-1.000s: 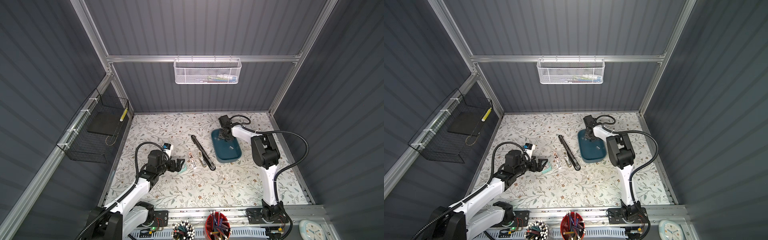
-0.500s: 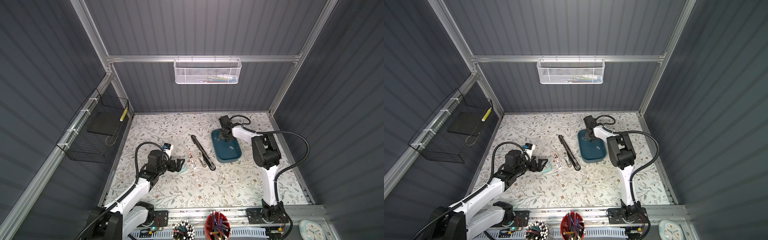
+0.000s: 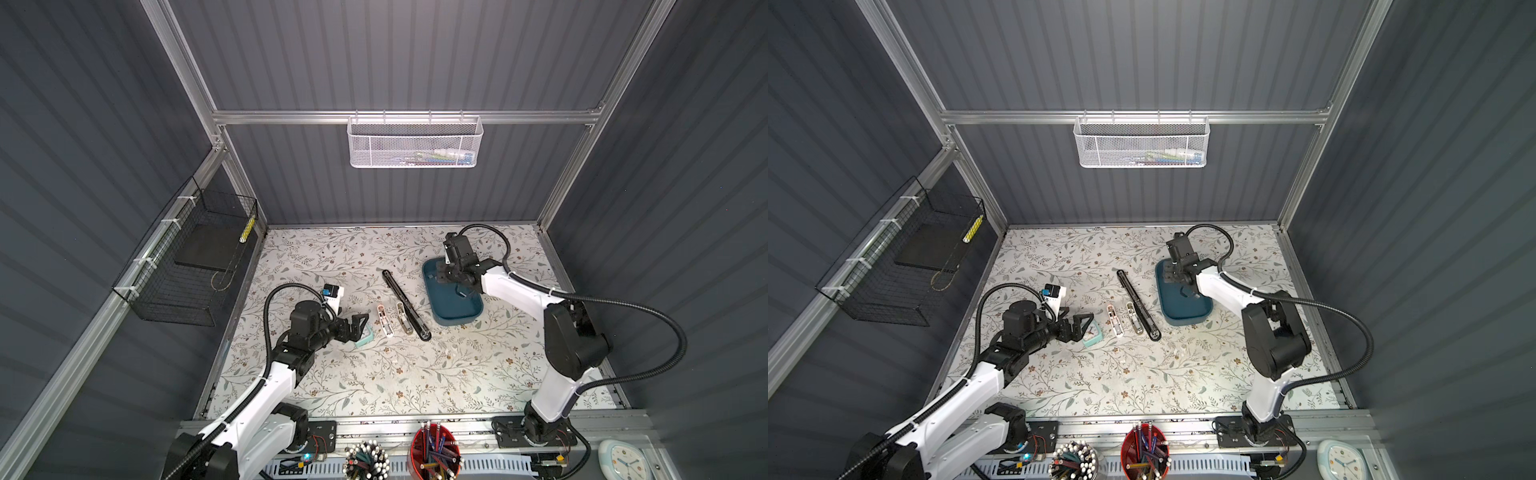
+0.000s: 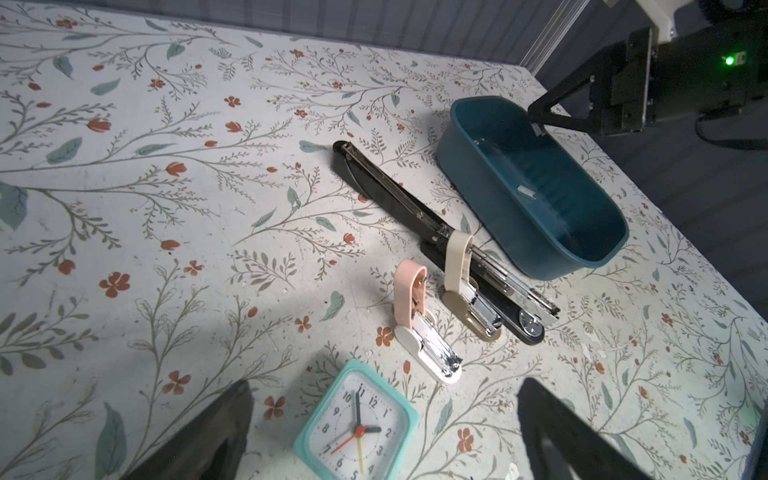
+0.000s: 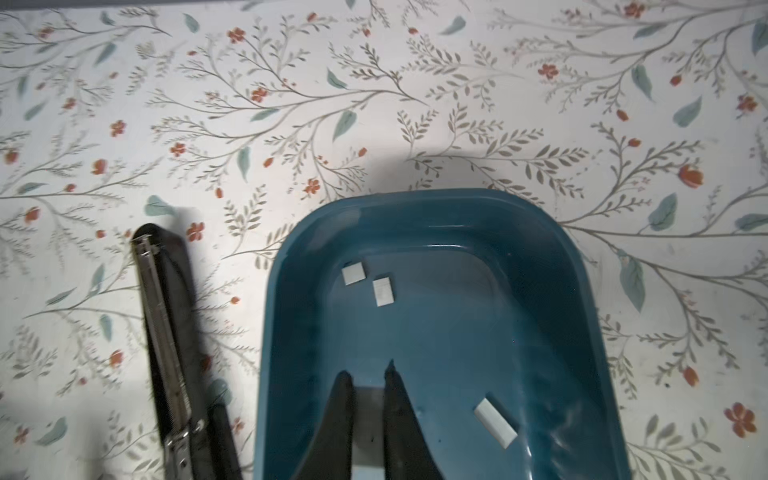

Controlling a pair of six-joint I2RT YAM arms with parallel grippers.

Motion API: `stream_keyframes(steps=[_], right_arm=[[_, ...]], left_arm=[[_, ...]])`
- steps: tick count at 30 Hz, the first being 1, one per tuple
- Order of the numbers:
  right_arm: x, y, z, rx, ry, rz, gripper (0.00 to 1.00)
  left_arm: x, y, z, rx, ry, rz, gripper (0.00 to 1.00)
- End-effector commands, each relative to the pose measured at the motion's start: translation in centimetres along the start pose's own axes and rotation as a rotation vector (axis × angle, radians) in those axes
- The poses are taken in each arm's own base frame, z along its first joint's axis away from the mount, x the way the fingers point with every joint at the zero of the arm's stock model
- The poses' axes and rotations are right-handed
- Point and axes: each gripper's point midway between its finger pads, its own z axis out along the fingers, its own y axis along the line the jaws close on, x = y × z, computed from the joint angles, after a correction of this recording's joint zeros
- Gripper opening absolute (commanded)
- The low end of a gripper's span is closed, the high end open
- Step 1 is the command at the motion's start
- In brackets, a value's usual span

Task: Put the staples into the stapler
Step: 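Carry the strip with the right gripper over the pink mini stapler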

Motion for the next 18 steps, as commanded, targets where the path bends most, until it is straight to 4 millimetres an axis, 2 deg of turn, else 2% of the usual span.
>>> stream_keyframes(steps=[1, 8, 11, 13, 18], right_arm=[[-0.4, 2.2, -1.8, -0.067, -0.054, -0.081, 0.08], [0.2, 6.6, -4.2, -0.168, -0.099, -0.168, 0.08], [0.6, 9.2, -5.0, -0.227, -0.121, -0.186, 0.09], [1.3, 10.9, -5.0, -0.260, -0.109, -0.212, 0.10], [3.4, 13.5, -4.3, -0.305, -0.056, -0.225, 0.08]], left_arm=[[0.7, 0.5, -0.5, -0.032, 0.001, 0.000, 1.00], [0.5, 1.0, -1.0, -0.065, -0.021, 0.001, 1.00], [0.4, 1.0, -1.1, -0.072, -0.024, 0.000, 1.00], [0.4, 1.1, -1.2, -0.075, -0.031, 0.004, 1.00], [0.4, 1.2, -1.6, -0.085, -0.051, 0.007, 1.00]])
